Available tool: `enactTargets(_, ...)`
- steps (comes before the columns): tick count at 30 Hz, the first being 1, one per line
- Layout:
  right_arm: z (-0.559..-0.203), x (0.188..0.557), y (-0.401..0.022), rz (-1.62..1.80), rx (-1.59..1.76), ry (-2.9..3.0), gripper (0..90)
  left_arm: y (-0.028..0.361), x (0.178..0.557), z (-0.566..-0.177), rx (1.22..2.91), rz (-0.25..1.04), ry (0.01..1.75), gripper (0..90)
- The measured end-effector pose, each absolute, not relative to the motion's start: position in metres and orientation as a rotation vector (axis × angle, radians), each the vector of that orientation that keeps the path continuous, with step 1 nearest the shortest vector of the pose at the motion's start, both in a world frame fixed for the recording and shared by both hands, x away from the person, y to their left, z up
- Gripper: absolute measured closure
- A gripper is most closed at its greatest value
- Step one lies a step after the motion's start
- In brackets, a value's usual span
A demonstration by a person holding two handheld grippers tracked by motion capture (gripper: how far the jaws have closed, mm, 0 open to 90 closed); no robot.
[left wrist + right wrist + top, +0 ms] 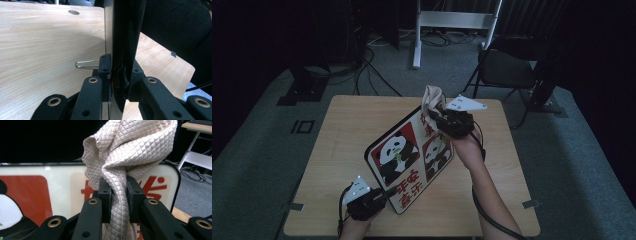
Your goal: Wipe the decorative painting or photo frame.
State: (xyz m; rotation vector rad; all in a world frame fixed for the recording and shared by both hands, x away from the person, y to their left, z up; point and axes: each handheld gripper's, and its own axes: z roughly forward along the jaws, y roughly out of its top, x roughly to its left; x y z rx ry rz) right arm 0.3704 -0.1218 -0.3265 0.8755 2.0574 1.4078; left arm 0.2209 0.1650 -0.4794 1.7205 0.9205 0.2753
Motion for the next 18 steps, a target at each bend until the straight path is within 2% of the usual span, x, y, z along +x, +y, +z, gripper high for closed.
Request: enactTargets(18, -0.364, 0.368, -0.131, 1.368, 0.935, 2.098, 77.2, 0.165, 0.221, -0.479, 1.724, 0.279, 0.917, 78.7)
